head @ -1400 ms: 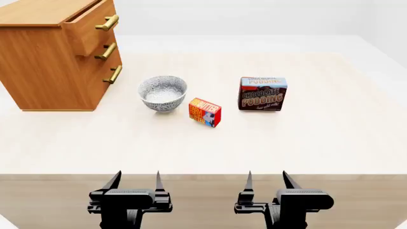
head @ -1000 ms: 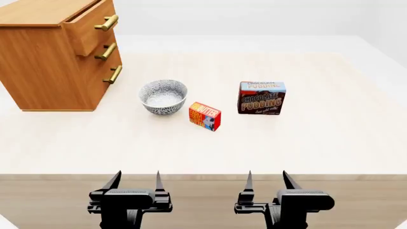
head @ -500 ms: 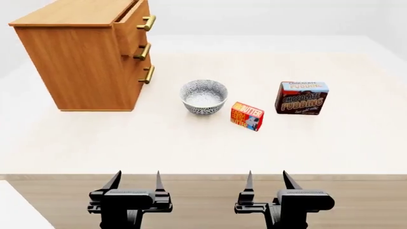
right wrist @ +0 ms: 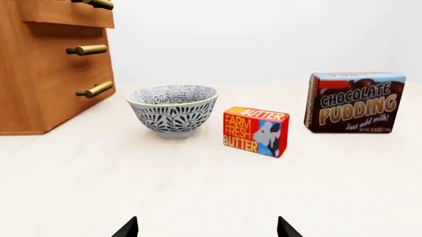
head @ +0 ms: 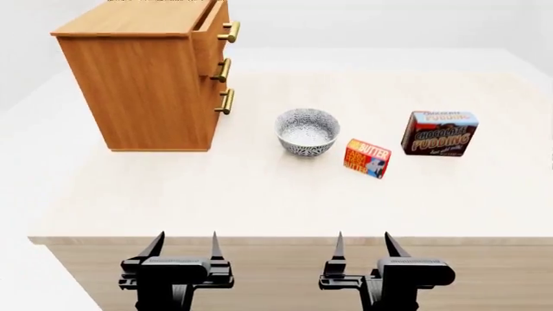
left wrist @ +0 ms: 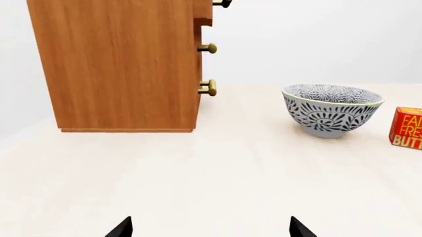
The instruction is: Put the butter at the back in the top drawer of the cabinet and close it.
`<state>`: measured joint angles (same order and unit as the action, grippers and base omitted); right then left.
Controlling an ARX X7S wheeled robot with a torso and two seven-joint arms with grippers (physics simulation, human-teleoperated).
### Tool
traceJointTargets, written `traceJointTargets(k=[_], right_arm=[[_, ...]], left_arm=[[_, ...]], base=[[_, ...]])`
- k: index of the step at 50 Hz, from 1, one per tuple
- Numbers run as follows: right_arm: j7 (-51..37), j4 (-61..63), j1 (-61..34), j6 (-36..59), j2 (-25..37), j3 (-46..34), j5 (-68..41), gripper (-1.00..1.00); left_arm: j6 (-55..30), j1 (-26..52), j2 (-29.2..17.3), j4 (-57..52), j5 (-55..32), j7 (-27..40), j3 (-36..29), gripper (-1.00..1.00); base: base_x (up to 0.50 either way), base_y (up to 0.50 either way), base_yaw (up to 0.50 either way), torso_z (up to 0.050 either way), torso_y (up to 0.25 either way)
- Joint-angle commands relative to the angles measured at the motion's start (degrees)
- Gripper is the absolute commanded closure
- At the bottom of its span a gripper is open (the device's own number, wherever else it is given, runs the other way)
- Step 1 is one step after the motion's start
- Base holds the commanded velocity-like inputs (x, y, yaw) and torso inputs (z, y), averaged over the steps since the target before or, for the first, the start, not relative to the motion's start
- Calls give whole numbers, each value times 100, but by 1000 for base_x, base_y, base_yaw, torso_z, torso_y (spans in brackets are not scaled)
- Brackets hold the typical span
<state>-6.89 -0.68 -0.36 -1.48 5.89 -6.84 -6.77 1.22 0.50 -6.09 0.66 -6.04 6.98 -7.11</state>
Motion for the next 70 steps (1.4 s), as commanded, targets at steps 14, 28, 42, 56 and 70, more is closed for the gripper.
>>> traceJointTargets(k=[14,28,42,56,70], right_arm=[[-140,-24,-32,-21,116,-113,-174,-100],[-529,653,77,391,241,-139,16,-100],[-695,2243,-201,2270,598,-17,-276,-100],[-777,3085,-826,3653,843,22,-481,-100],[-799,3813,-1523,5048,992,45,-814,-100]], left_arm=[[-160,85,-121,24,-144,123,-155,-100],[-553,78,-246,-505,-119,331,-190,-100],[-2003,230,-527,-2158,-444,406,-164,-100],[-3434,822,-730,-3329,-725,570,-109,-100],[-4647,1382,-838,-4075,-969,771,-93,-100]], base=[[0,0,0,50,0],[0,0,0,50,0],[0,0,0,50,0],[0,0,0,4,0],[0,0,0,0,0]])
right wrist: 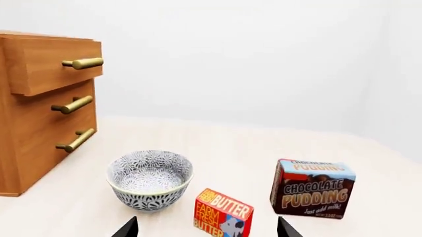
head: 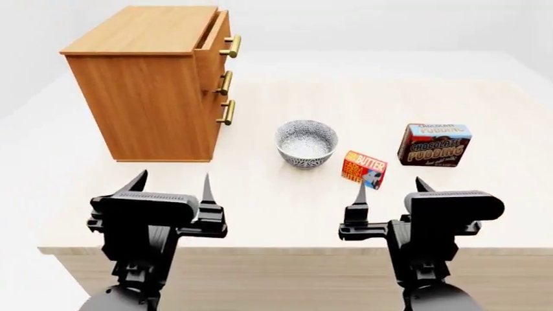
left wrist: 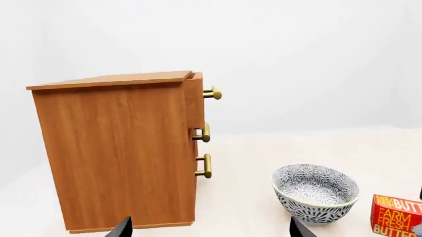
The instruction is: Put the butter at the back in the top drawer of the cabinet and close it.
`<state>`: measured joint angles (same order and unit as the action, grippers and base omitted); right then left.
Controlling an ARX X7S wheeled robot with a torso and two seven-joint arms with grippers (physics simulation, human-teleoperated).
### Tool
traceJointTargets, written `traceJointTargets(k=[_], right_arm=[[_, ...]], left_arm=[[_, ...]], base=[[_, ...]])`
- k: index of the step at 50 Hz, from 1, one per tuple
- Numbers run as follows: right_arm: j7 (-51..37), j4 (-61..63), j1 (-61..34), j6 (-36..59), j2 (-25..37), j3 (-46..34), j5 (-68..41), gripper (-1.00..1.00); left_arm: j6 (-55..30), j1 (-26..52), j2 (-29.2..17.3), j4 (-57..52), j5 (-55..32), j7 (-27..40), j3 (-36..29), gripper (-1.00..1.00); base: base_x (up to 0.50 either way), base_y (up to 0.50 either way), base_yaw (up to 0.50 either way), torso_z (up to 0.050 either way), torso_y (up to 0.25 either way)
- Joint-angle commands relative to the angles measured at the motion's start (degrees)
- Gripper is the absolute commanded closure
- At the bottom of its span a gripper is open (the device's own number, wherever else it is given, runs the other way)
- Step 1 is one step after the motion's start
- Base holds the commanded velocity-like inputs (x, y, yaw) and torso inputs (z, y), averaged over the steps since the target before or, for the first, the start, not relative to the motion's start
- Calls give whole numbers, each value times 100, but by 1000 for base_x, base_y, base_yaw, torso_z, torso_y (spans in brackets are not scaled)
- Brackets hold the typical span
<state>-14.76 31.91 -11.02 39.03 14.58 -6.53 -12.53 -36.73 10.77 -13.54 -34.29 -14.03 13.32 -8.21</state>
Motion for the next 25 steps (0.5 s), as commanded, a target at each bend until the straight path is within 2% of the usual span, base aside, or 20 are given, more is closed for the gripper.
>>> traceJointTargets(k=[1,13,25], right_arm=[[2,565,-471,1031,131,6,-258,-100],[-23,757,-472,1063,165,4,-307,-100],[-91,1128,-73,488,208,13,-196,-100]], left_arm=[[-877,358,-94,-588,-188,138,28,-100],[-1053,361,-122,-884,-285,216,60,-100],[-636,84,-164,-1065,-227,271,132,-100]], base=[[0,0,0,0,0],[53,-47,0,0,0],[460,-72,0,0,0]])
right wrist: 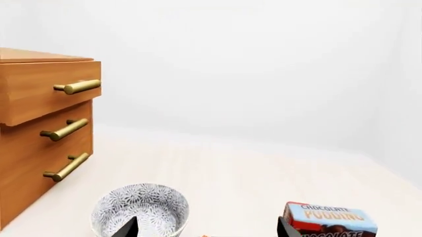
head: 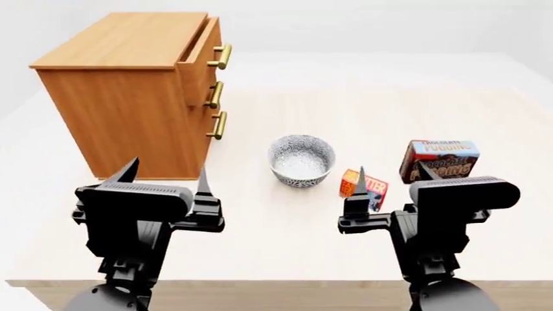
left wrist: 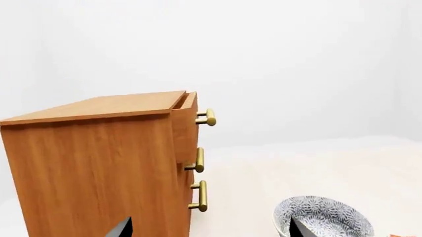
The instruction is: Put the butter at the back in the top drawer of the cabinet and close it.
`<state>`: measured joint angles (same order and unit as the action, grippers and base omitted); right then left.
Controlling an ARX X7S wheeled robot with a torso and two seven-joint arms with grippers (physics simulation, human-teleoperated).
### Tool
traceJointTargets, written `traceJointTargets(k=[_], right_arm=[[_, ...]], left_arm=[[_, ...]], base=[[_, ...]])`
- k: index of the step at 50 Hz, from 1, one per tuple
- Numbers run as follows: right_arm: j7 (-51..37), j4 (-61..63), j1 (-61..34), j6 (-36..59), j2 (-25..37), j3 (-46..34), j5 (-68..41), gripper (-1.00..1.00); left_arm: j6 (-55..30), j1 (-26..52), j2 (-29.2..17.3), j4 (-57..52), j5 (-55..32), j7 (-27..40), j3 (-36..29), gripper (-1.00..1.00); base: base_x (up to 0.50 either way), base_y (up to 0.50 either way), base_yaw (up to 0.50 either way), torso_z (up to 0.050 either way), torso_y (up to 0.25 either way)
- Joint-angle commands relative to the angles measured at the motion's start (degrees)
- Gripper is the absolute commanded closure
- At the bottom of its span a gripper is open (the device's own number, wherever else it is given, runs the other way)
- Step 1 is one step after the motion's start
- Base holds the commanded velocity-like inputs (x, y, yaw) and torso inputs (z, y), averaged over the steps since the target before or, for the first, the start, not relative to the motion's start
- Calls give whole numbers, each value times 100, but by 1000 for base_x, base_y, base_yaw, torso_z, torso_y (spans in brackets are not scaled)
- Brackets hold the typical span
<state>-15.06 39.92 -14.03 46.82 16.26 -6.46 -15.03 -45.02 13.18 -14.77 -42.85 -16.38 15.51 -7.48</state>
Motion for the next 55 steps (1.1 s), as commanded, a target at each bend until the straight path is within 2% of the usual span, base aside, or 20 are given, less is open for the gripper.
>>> traceJointTargets(k=[1,35,55], right_arm=[[-71,353,257,-334,41,10,65,-100],[-208,450,423,-608,69,90,31,-100],[-332,594,640,-662,92,215,-19,-100]], left_arm=[[216,-174,-44,-215,8,53,62,-100],[374,-291,-136,-255,3,143,-16,-100],[261,-351,-210,-454,-302,40,36,-100]], base=[[500,-20,0,0,0],[500,-4,0,0,0],[14,0,0,0,0]])
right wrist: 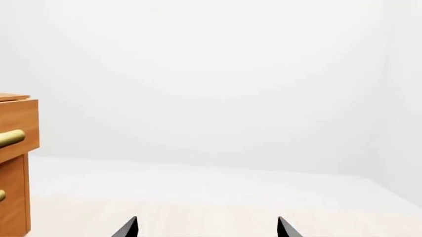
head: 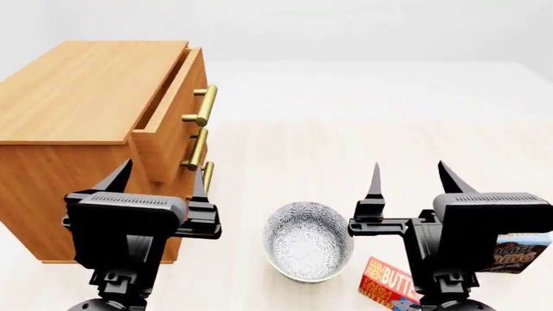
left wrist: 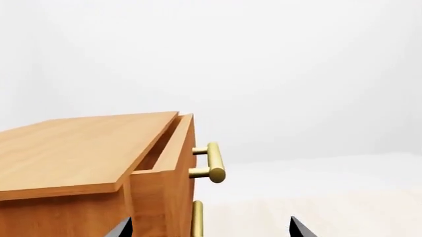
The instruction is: Put the butter at the back in the top drawer of the cabinet and close it.
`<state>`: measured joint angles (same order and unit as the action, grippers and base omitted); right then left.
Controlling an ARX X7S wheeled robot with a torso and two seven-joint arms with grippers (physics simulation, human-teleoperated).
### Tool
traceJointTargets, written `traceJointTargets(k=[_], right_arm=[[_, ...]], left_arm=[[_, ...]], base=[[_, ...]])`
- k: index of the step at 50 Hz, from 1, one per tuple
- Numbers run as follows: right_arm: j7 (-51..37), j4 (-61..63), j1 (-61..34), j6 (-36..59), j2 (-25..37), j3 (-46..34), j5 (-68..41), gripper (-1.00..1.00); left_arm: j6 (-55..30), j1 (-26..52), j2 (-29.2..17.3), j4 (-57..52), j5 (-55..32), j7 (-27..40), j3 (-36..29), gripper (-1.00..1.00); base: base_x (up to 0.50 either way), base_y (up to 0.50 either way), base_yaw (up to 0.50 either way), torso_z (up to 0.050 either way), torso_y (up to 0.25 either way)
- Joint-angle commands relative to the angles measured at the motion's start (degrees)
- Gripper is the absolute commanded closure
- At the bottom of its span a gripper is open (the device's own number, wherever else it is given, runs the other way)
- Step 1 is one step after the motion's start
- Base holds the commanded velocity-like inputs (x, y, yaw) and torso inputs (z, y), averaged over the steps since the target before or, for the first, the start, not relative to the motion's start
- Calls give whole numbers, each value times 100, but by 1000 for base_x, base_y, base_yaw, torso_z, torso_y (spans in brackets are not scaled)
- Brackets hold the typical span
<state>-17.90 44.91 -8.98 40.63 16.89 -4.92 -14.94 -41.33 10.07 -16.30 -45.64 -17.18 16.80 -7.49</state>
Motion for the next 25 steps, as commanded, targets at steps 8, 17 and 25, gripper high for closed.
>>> traceJointTargets(k=[8,17,25], right_arm=[[-65,184,204,-1,72,93,-72,-100],[-34,203,221,3,114,87,-133,-100],[-14,193,218,9,128,121,-211,-100]], left_arm=[[-602,43,-63,-555,-598,-21,253,-100],[-1402,350,-1,-1014,-1262,116,703,-100],[-2102,1067,-496,-1428,-3184,1294,1234,-100]], base=[[0,0,0,0,0],[0,0,0,0,0],[0,0,0,0,0]])
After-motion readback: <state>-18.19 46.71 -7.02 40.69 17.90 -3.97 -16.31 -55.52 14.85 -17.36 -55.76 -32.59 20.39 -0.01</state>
